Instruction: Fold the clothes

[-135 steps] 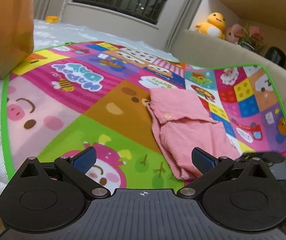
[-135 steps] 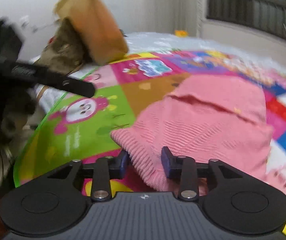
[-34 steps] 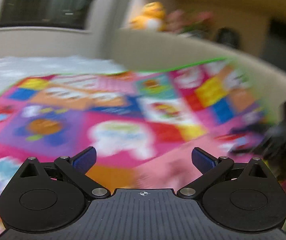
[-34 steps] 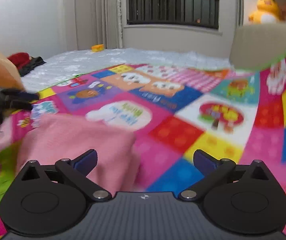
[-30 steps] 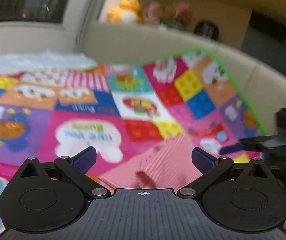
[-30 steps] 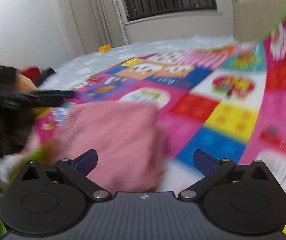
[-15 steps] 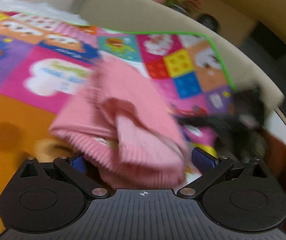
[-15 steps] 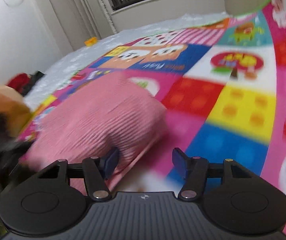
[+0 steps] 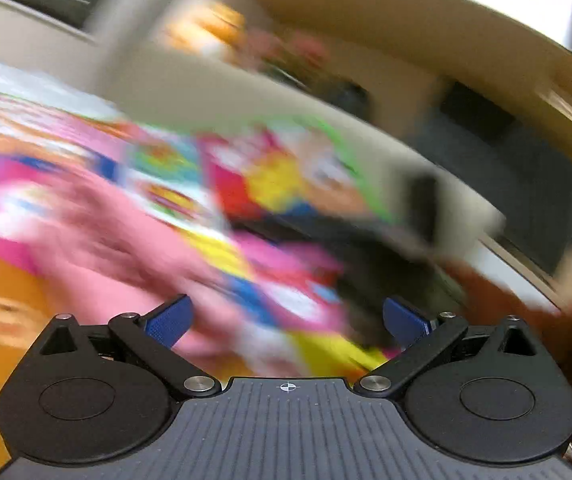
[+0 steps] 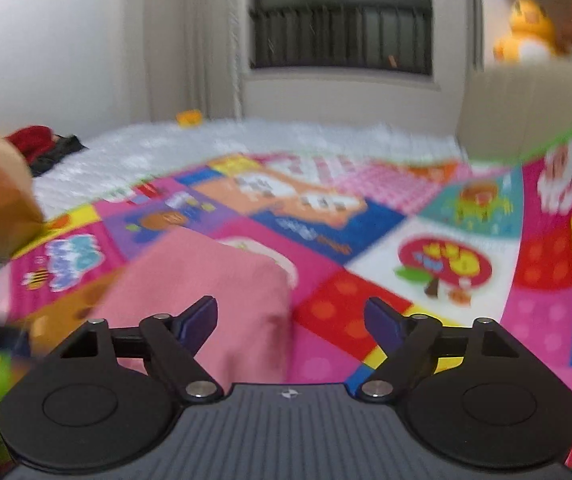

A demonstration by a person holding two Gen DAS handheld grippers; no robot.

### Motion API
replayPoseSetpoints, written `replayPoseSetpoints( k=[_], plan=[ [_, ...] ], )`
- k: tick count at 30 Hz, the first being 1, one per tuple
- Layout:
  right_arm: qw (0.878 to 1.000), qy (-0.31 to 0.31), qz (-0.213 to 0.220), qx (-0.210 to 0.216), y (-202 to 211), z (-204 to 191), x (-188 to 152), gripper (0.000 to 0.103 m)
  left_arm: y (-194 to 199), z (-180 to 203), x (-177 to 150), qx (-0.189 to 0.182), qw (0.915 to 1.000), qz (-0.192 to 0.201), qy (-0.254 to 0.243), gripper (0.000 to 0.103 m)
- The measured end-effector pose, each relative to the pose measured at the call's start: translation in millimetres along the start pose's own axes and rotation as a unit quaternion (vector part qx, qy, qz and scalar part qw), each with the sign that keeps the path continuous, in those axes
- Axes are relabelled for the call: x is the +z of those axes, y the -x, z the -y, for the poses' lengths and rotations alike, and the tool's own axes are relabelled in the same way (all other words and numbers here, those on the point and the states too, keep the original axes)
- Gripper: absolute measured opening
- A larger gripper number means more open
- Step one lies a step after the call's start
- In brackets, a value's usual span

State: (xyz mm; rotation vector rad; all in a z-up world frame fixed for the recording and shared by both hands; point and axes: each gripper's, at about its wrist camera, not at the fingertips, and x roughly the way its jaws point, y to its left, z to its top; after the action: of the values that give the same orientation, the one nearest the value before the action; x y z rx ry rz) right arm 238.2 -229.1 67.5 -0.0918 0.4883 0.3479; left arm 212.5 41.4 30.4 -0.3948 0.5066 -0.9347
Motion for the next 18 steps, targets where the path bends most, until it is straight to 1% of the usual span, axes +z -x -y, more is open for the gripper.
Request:
replayPoseSetpoints(
  k=[1,2,3,5,6,7,8,9,10,12,13,14,15,18],
  plan=[
    [1.000,0.013,0.011,0.004,6.0,-12.2,-4.6,0.086,6.6,-9.7,3.3,0.048,0.9986,0.013,0.015,0.103],
    [0.999,0.026,0.021,0.009,9.4,-25.8,-10.7,0.087,13.1,-19.4,6.5,0.096,0.9945,0.026,0.031,0.103],
    [0.999,0.039,0.030,0.014,12.9,-39.4,-16.9,0.088,13.5,-30.6,8.1,0.141,0.9886,0.024,0.048,0.103],
    [0.997,0.067,0.033,0.018,9.3,-65.0,-28.8,0.089,7.1,-47.6,4.9,0.176,0.9818,0.009,0.070,0.103],
    [0.996,0.081,0.028,0.013,3.8,-73.9,-32.9,0.088,0.9,-51.1,2.5,0.181,0.9809,-0.003,0.072,0.103],
    [0.995,0.094,0.023,0.007,-1.7,-82.8,-37.0,0.082,-6.9,-52.1,-1.0,0.186,0.9803,-0.018,0.065,0.099],
    [0.994,0.106,0.021,-0.003,-6.3,-87.5,-39.2,0.072,-14.8,-53.0,-4.7,0.191,0.9793,-0.033,0.057,0.091],
    [0.994,0.105,0.023,-0.015,-7.5,-84.1,-36.7,0.052,-20.8,-52.0,-7.3,0.201,0.9775,-0.043,0.045,0.086],
    [0.995,0.092,0.026,-0.026,-6.6,-76.7,-31.4,0.046,-23.7,-51.1,-9.1,0.209,0.9761,-0.049,0.037,0.081],
    [0.996,0.070,0.030,-0.044,-4.8,-62.8,-21.5,0.046,-29.9,-49.8,-9.6,0.185,0.9801,-0.051,0.050,0.075],
    [0.996,0.067,0.028,-0.049,-4.0,-57.3,-17.5,0.046,-33.1,-49.1,-9.8,0.173,0.9820,-0.051,0.056,0.065],
    [0.996,0.072,0.026,-0.053,-4.4,-53.9,-15.6,0.046,-36.2,-48.4,-10.0,0.160,0.9836,-0.052,0.063,0.060],
    [0.995,0.083,0.024,-0.056,-6.3,-53.7,-16.2,0.046,-39.7,-45.0,-12.8,0.143,0.9858,-0.055,0.070,0.060],
    [0.993,0.106,0.010,-0.050,-15.2,-57.2,-25.6,0.048,-52.8,-26.3,-19.6,0.114,0.9902,-0.062,0.051,0.062]
  ],
)
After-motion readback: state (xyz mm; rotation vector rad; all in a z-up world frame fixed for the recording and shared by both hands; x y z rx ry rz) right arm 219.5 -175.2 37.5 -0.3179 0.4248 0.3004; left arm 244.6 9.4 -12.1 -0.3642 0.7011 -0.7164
